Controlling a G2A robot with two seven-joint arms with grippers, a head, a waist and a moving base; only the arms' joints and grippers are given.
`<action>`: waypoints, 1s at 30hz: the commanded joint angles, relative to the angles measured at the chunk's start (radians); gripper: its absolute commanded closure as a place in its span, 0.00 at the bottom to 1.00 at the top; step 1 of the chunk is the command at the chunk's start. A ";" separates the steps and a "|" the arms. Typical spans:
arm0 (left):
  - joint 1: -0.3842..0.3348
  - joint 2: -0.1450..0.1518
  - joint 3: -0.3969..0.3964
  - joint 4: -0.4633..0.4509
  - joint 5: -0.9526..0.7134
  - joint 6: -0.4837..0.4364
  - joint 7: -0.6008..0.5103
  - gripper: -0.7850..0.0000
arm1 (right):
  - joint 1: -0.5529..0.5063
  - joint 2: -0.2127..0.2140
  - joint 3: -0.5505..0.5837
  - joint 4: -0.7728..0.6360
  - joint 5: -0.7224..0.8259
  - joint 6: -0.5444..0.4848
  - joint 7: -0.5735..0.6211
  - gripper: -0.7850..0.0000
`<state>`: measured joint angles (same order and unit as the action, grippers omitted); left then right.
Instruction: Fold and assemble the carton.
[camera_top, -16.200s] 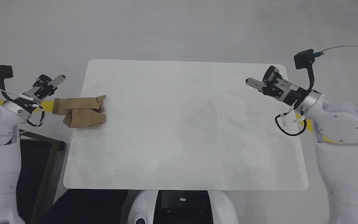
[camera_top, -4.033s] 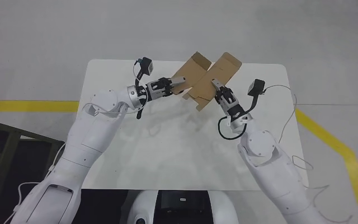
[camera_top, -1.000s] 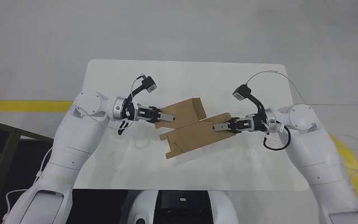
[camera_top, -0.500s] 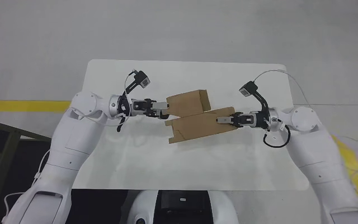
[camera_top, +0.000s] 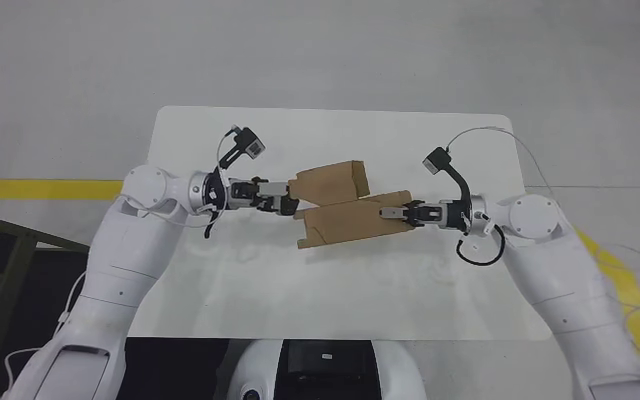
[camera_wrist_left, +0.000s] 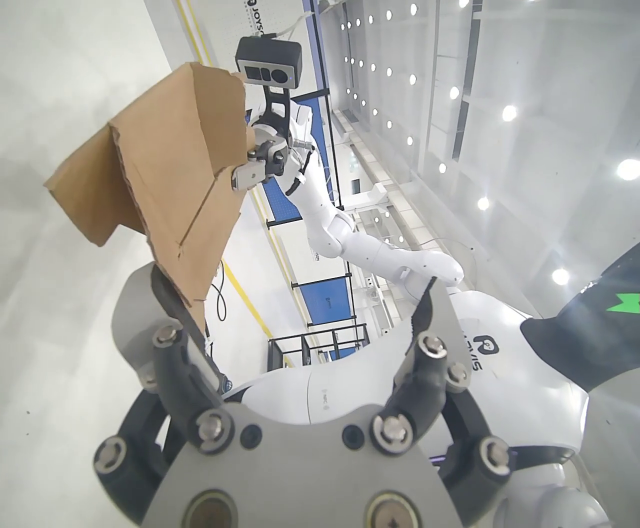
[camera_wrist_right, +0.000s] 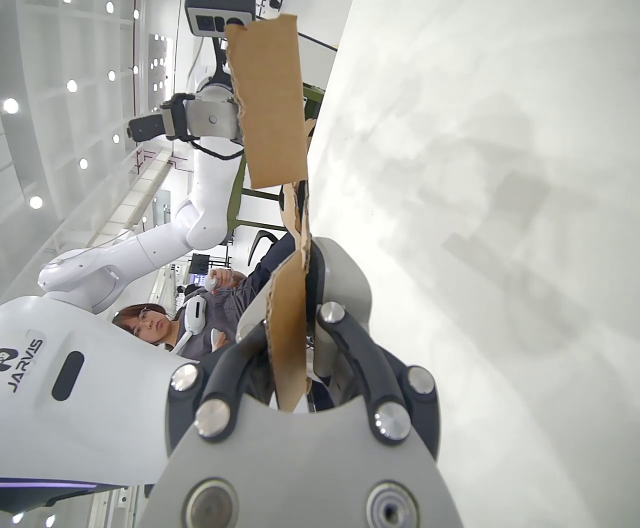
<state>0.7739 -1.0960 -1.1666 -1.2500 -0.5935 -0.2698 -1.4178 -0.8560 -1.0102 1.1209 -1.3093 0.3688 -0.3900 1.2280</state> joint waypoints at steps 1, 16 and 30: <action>-0.001 0.001 -0.002 -0.003 -0.002 0.000 0.001 0.00 | -0.002 0.000 -0.001 -0.001 -0.010 0.004 -0.009 1.00; -0.015 -0.002 0.015 0.002 0.011 0.016 0.051 0.00 | -0.026 0.001 -0.004 -0.069 -0.052 0.028 -0.065 1.00; -0.024 -0.002 0.030 0.021 0.034 0.022 0.059 0.00 | -0.034 0.002 0.002 -0.092 -0.044 0.041 -0.075 1.00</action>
<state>0.7505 -1.0983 -1.1373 -1.2305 -0.5591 -0.2483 -1.3577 -0.8892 -1.0086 1.1231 -1.4010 0.3255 -0.3490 1.1527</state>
